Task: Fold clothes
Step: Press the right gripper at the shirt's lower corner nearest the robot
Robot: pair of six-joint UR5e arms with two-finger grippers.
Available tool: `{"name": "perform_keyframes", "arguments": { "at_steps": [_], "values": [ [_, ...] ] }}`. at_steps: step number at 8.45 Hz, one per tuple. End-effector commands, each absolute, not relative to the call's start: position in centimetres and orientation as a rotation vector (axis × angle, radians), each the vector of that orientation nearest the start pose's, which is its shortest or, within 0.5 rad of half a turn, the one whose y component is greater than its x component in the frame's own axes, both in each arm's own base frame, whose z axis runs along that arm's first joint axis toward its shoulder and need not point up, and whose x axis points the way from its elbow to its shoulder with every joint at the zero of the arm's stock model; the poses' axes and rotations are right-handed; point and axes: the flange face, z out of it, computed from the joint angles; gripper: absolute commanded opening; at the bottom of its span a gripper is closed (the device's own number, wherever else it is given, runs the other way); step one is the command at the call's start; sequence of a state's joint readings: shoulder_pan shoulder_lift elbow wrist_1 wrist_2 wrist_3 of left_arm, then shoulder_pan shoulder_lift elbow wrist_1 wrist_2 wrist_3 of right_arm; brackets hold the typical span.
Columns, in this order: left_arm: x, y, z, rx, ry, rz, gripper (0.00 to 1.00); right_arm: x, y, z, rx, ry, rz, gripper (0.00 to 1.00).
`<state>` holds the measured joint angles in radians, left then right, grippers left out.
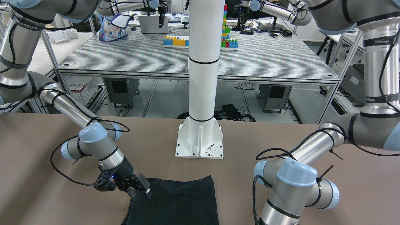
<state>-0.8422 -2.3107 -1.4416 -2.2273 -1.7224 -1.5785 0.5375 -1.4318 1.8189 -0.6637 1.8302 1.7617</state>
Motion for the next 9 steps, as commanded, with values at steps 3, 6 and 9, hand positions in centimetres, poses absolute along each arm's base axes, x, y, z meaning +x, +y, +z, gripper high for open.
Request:
{"name": "perform_keyframes", "arguments": {
  "at_steps": [3, 6, 9],
  "values": [
    [39.7, -62.5, 18.8, 0.406, 1.230, -0.638, 1.00, -43.6, -34.0, 38.3, -0.061, -1.272, 0.421, 0.94],
    [39.7, -62.6, 18.8, 0.418, 1.224, -0.650, 1.00, -45.7, -33.4, 39.6, -0.053, -1.241, 0.424, 0.94],
    [39.8, -62.6, 18.9, 0.419, 1.222, -0.649, 1.00, -46.9, -32.2, 39.7, -0.034, -1.237, 0.422, 0.94]
  ]
}}
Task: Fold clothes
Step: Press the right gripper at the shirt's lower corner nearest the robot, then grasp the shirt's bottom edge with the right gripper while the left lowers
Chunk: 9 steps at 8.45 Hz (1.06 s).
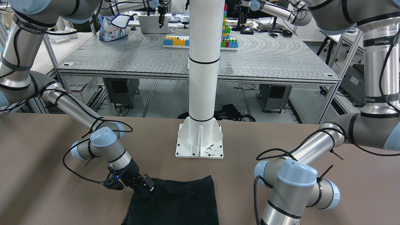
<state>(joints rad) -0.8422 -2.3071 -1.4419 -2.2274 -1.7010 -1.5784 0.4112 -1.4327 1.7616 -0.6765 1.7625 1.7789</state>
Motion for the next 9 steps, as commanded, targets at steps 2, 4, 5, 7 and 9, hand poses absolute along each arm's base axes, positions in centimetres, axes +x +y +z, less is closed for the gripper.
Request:
{"name": "perform_keyframes", "arguments": {
  "at_steps": [2, 4, 5, 7, 9],
  "values": [
    [39.8, -62.6, 18.9, 0.418, 1.223, -0.650, 1.00, -47.8, -32.1, 39.0, -0.027, -1.230, 0.425, 0.94],
    [39.8, -62.7, 19.0, 0.418, 1.221, -0.649, 1.00, -48.2, -32.2, 38.1, -0.019, -1.239, 0.428, 0.50],
    [39.8, -62.7, 19.4, 0.415, 1.215, -0.651, 1.00, -48.4, -32.2, 37.8, -0.011, -1.245, 0.429, 0.13],
    [39.8, -62.7, 19.9, 0.413, 1.210, -0.652, 1.00, -49.3, -32.4, 36.3, -0.012, -1.251, 0.427, 0.00],
    [39.8, -62.6, 20.0, 0.413, 1.210, -0.652, 1.00, -49.8, -32.6, 35.5, -0.028, -1.242, 0.450, 0.00]
  ]
}}
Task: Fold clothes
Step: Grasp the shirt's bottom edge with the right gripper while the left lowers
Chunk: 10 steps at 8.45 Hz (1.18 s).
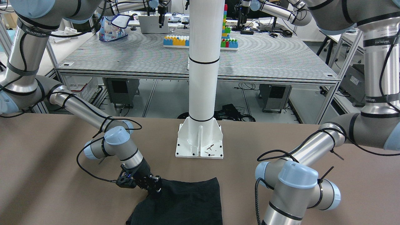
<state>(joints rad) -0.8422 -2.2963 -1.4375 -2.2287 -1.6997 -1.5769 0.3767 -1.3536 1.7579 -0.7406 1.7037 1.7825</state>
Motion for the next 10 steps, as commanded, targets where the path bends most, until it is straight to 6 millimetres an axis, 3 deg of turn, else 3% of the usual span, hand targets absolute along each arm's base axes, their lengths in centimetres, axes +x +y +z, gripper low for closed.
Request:
{"name": "perform_keyframes", "arguments": {
  "at_steps": [1, 4, 5, 7, 8, 10],
  "values": [
    [39.7, -62.6, 20.2, 0.412, 1.208, -0.653, 1.00, -49.7, -32.5, 35.4, -0.030, -1.245, 0.452, 0.00],
    [39.5, -61.9, 19.7, 0.398, 1.228, -0.645, 1.00, -48.9, -32.3, 34.4, -0.023, -1.280, 0.431, 0.00],
    [41.8, -58.4, 18.6, 0.319, 1.289, -0.657, 1.00, -48.0, -32.4, 33.3, -0.019, -1.302, 0.427, 0.00],
    [45.1, -51.0, 14.1, 0.207, 1.307, -0.693, 1.00, -46.6, -32.0, 32.1, -0.025, -1.329, 0.413, 0.00],
    [45.6, -45.6, 12.9, 0.191, 1.286, -0.691, 1.00, -46.5, -31.9, 31.9, -0.024, -1.334, 0.412, 0.00],
    [43.9, -39.2, 17.7, 0.160, 1.325, -0.652, 1.00, -46.5, -31.9, 32.0, -0.020, -1.332, 0.405, 0.00]
  ]
}}
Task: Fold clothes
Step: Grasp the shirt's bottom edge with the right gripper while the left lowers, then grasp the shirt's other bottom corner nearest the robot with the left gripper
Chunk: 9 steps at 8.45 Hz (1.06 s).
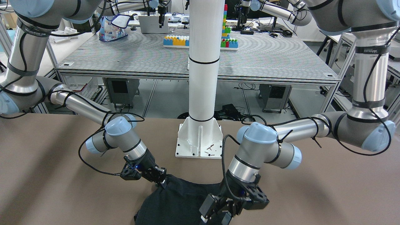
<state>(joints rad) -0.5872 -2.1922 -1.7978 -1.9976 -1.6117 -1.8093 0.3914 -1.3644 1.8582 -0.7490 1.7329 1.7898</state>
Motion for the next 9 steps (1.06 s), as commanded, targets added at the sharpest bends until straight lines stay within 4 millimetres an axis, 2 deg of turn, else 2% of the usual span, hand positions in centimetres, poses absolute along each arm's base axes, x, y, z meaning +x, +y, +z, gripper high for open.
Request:
{"name": "perform_keyframes", "arguments": {
  "at_steps": [1, 2, 5, 6, 7, 9],
  "values": [
    [43.3, -37.9, 21.1, 0.153, 1.354, -0.636, 1.00, -46.5, -31.9, 31.9, -0.002, -1.332, 0.382, 0.00],
    [43.4, -36.6, 22.9, 0.151, 1.364, -0.624, 1.00, -46.5, -31.9, 31.9, 0.001, -1.334, 0.377, 0.00],
    [49.1, -30.1, 25.0, 0.181, 1.324, -0.624, 1.00, -46.5, -31.9, 31.9, 0.020, -1.331, 0.354, 0.00],
    [50.7, -29.1, 26.6, 0.177, 1.302, -0.646, 1.00, -46.5, -31.8, 31.9, 0.019, -1.332, 0.353, 0.00],
    [51.3, -28.2, 26.9, 0.165, 1.301, -0.639, 1.00, -46.5, -31.8, 31.9, 0.019, -1.331, 0.353, 0.00],
    [52.5, -27.0, 29.1, 0.182, 1.260, -0.637, 1.00, -46.5, -31.9, 31.9, 0.019, -1.332, 0.353, 0.00]
  ]
}}
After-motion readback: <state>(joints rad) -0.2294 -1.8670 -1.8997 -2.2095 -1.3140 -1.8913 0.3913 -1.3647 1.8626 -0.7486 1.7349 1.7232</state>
